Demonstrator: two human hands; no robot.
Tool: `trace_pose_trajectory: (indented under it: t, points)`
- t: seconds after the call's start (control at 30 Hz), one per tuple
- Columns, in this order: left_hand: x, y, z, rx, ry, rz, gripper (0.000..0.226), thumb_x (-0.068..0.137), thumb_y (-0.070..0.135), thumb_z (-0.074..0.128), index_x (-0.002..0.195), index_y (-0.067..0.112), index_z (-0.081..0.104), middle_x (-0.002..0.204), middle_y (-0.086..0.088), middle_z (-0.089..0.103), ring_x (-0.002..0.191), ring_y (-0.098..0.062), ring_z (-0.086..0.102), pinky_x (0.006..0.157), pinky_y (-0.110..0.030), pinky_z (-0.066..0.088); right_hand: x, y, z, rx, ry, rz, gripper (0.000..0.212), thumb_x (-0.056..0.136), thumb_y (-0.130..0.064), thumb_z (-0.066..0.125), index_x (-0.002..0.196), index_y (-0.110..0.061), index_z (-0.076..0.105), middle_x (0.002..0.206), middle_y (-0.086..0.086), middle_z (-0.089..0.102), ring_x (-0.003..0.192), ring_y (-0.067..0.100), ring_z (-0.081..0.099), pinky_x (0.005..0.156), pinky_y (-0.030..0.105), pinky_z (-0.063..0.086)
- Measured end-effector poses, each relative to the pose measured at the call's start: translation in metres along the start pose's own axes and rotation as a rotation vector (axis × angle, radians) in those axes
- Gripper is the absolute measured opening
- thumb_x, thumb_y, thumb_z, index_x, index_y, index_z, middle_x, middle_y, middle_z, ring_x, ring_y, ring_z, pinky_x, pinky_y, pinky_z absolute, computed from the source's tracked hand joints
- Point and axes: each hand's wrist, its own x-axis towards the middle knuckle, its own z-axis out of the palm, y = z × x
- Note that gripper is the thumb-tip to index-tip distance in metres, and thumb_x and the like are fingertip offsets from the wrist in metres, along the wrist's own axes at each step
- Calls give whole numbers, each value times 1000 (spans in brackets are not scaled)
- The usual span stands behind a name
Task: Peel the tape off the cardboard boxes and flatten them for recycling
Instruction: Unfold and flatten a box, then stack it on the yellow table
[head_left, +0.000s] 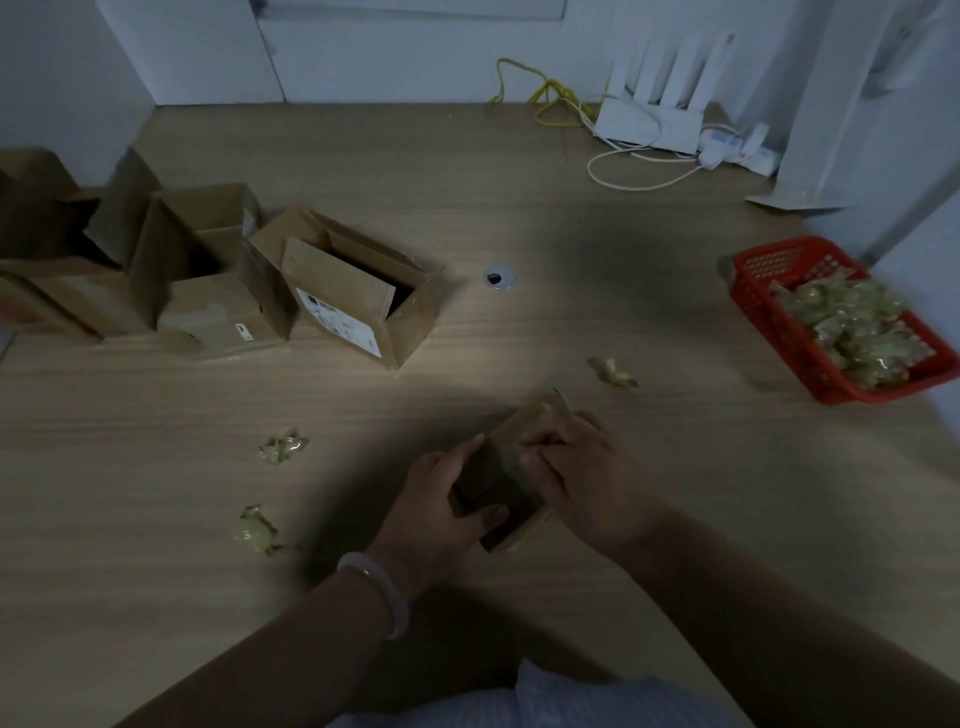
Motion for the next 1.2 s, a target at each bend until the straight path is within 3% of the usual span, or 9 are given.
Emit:
trace_pose_trajectory:
  t: [0.1, 0.2, 0.27, 0.4, 0.53, 0.73, 0.87, 1.03, 1.2]
  points:
    - [0, -1, 1, 18, 15, 13, 78, 77, 33, 76, 138, 46, 29, 125, 8, 35, 100, 25, 34, 84, 9, 22, 2, 1, 2, -60, 21, 29, 15, 81, -29, 64, 91, -22, 72, 98, -3, 60, 93, 23, 57, 81, 39, 51]
    - [2, -1, 2, 34, 26, 4, 80, 76, 30, 78, 142, 38, 33, 129, 4, 39, 105, 9, 38, 88, 7, 21, -2, -3, 7, -81, 51, 185, 47, 70, -26, 76, 114, -14, 62, 113, 8, 58, 103, 31, 56, 88, 45, 51]
    - [2, -1, 2, 26, 34, 8, 81, 76, 30, 78, 142, 37, 33, 130, 3, 40, 106, 10, 38, 89, 7, 22, -2, -4, 8, -113, 57, 221, 60, 67, -28, 79, 121, -11, 59, 116, 11, 58, 104, 32, 57, 90, 44, 50]
    - [1, -1, 3, 53, 39, 32, 79, 75, 32, 78, 137, 44, 31, 126, 4, 39, 99, 34, 27, 83, 11, 19, -1, -4, 7, -161, 71, 171, 24, 72, -27, 75, 92, -16, 69, 104, 5, 60, 94, 29, 58, 80, 42, 51]
    - [0, 3, 2, 70, 32, 31, 78, 76, 34, 77, 139, 42, 31, 127, 6, 39, 96, 23, 33, 84, 10, 18, 6, -3, -1, -151, -12, 198, 8, 81, -23, 62, 87, -19, 61, 97, 5, 61, 92, 29, 57, 79, 41, 47]
    - [-4, 8, 1, 35, -20, 11, 77, 79, 40, 73, 142, 42, 29, 131, 9, 35, 110, 2, 36, 96, -12, 27, 21, 4, -20, -17, -167, 245, 13, 78, -17, 63, 88, -22, 56, 92, 3, 60, 90, 27, 58, 72, 33, 46]
    - [-4, 10, 1, 55, -16, -7, 77, 79, 39, 73, 142, 44, 28, 126, 13, 33, 106, 5, 34, 91, -5, 24, 19, 13, -27, 9, 38, 216, 6, 77, -10, 68, 80, -13, 65, 90, 9, 62, 98, 34, 60, 74, 42, 52]
    - [-2, 12, 3, 60, 8, -10, 78, 78, 34, 75, 142, 42, 31, 124, 11, 35, 99, 11, 33, 81, 9, 20, 12, 16, -21, -231, 21, -72, 12, 68, -7, 76, 68, -12, 65, 79, 10, 60, 75, 32, 60, 63, 38, 55]
    - [2, 15, 6, 95, 19, 9, 78, 77, 35, 76, 143, 38, 34, 123, 7, 37, 109, -1, 38, 91, -5, 23, 0, 27, -11, -246, -38, -63, 12, 76, -9, 70, 88, -13, 68, 97, 9, 60, 92, 31, 58, 75, 37, 54]
